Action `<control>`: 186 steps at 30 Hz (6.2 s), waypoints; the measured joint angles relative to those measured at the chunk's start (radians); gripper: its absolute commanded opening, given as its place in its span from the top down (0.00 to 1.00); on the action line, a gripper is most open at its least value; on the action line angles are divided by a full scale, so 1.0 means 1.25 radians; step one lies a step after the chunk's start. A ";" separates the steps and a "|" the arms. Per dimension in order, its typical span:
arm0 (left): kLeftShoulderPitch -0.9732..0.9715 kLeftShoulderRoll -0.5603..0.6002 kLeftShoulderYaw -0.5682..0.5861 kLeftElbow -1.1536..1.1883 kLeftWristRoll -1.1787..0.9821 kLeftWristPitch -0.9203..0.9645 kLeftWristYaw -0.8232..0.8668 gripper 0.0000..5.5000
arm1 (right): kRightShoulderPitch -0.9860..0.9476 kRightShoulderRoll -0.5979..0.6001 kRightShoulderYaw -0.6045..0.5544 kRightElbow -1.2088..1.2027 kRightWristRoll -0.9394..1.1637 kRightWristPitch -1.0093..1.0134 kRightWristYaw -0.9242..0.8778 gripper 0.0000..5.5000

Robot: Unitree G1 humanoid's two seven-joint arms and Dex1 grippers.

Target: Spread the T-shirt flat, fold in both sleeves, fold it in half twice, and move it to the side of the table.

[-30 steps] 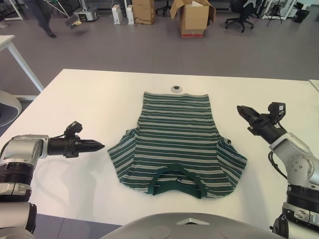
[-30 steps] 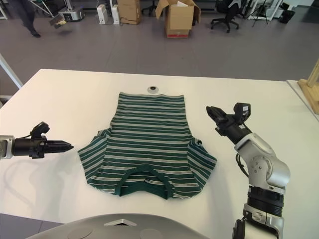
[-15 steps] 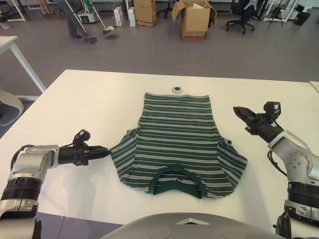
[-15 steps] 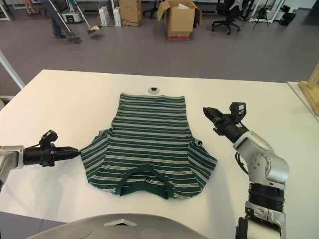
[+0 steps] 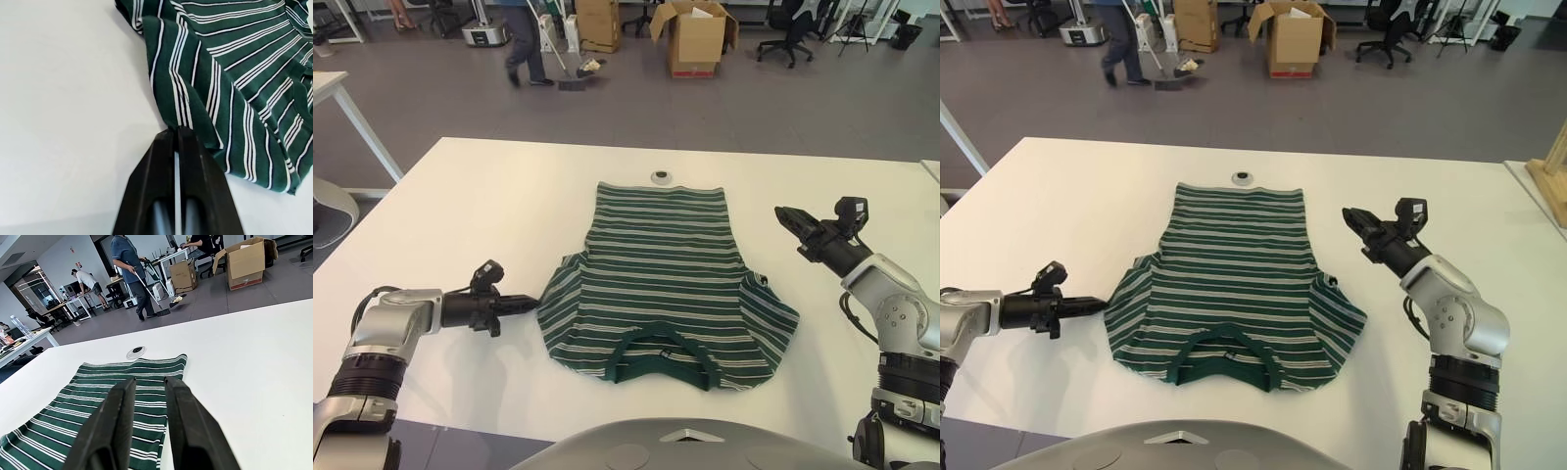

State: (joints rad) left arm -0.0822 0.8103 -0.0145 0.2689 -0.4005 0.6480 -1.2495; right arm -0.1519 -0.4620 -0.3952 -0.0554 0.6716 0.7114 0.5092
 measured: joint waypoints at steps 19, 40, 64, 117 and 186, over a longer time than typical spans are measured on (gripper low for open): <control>-0.132 0.041 0.047 0.017 -0.049 0.028 -0.064 1.00 | 0.007 0.003 -0.003 -0.001 -0.001 -0.002 -0.014 0.80; -0.054 -0.144 -0.208 -0.299 0.000 0.083 0.159 0.89 | 0.002 0.010 0.027 0.006 -0.002 -0.003 -0.012 0.80; -0.099 -0.319 0.285 -0.262 -0.368 0.123 0.458 0.86 | 0.338 -0.265 0.051 0.002 0.049 0.187 0.329 0.68; -0.060 -0.339 0.231 -0.278 -0.365 0.104 0.446 0.86 | 0.109 -0.050 0.234 -0.139 0.134 0.280 0.174 0.74; -0.446 -0.025 -0.250 0.066 -0.407 0.001 -0.137 1.00 | -0.151 -0.513 0.446 0.062 0.455 0.133 0.425 1.00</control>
State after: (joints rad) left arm -0.6397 0.7786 -0.3269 0.3510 -0.9093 0.6494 -1.4202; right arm -0.3412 -1.1038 0.1621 0.0217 1.2398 0.8777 1.0407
